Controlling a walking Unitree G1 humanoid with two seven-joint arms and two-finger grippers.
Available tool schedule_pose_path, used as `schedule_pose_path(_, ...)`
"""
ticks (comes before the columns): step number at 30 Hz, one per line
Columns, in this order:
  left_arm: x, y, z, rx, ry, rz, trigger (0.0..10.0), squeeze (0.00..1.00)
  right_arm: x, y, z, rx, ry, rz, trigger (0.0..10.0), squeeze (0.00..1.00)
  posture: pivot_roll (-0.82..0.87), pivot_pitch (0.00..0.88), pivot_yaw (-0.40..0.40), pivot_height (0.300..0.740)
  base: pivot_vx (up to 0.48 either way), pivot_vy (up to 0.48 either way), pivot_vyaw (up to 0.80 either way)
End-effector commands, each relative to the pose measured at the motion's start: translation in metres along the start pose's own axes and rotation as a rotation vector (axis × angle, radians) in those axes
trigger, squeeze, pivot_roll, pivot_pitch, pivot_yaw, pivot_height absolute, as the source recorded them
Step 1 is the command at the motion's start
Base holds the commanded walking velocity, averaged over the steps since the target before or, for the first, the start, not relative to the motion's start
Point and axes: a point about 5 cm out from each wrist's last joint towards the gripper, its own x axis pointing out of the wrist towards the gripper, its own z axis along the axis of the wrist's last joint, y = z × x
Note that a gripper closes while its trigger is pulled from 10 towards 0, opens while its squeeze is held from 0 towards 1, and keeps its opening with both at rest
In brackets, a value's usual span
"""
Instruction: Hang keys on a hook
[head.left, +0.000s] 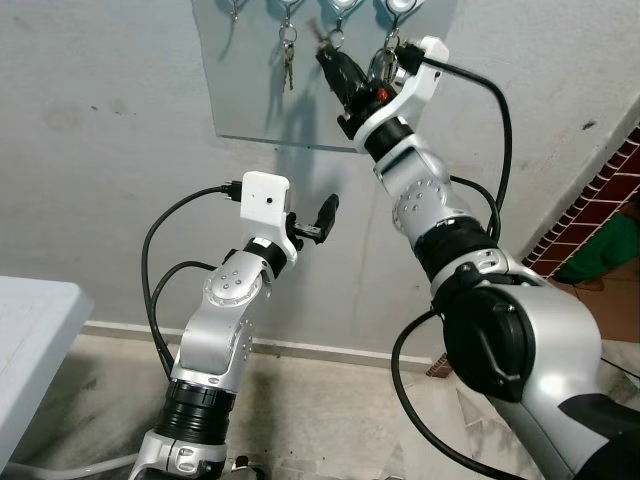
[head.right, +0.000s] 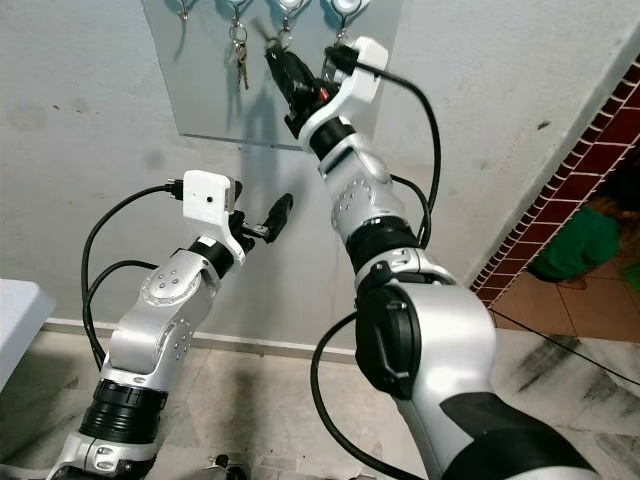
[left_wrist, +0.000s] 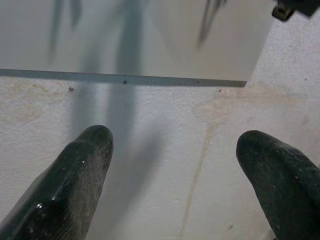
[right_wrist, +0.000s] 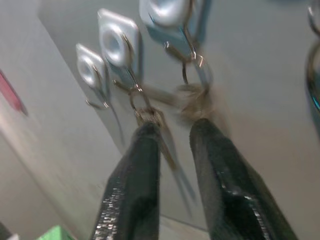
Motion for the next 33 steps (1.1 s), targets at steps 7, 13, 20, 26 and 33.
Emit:
schedule_pose_path(7, -0.002, 0.003, -0.003, 0.028, 0.009, 0.018, 10.0, 0.00, -0.016, -0.015, -0.006, -0.219, 0.047, -0.024, 10.0, 1.00, -0.03, 0.132, -0.016, 0.732, 0.000, 0.000, 0.00)
schedule_pose_path(13, -0.006, 0.010, -0.017, 0.063, 0.025, 0.062, 10.0, 0.00, -0.063, -0.051, -0.029, -0.336, 0.048, -0.171, 10.0, 0.00, -0.02, 0.130, -0.018, 0.732, 0.000, 0.000, 0.00)
schedule_pose_path(20, -0.026, 0.028, -0.050, 0.053, 0.065, 0.084, 10.0, 0.00, -0.133, -0.092, -0.054, -0.321, 0.111, -0.346, 10.0, 0.00, -0.03, 0.128, -0.009, 0.732, 0.000, 0.000, 0.00)
schedule_pose_path(26, -0.034, 0.040, -0.071, 0.014, 0.089, 0.134, 10.0, 0.00, -0.172, -0.107, -0.063, -0.360, 0.145, -0.455, 10.0, 0.00, -0.04, 0.119, 0.003, 0.732, 0.000, 0.000, 0.00)
schedule_pose_path(33, -0.051, 0.052, -0.113, -0.010, 0.168, 0.194, 10.0, 0.00, -0.238, -0.121, -0.094, -0.371, 0.309, -0.637, 10.0, 0.00, -0.05, 0.097, 0.015, 0.732, 0.000, 0.000, 0.00)
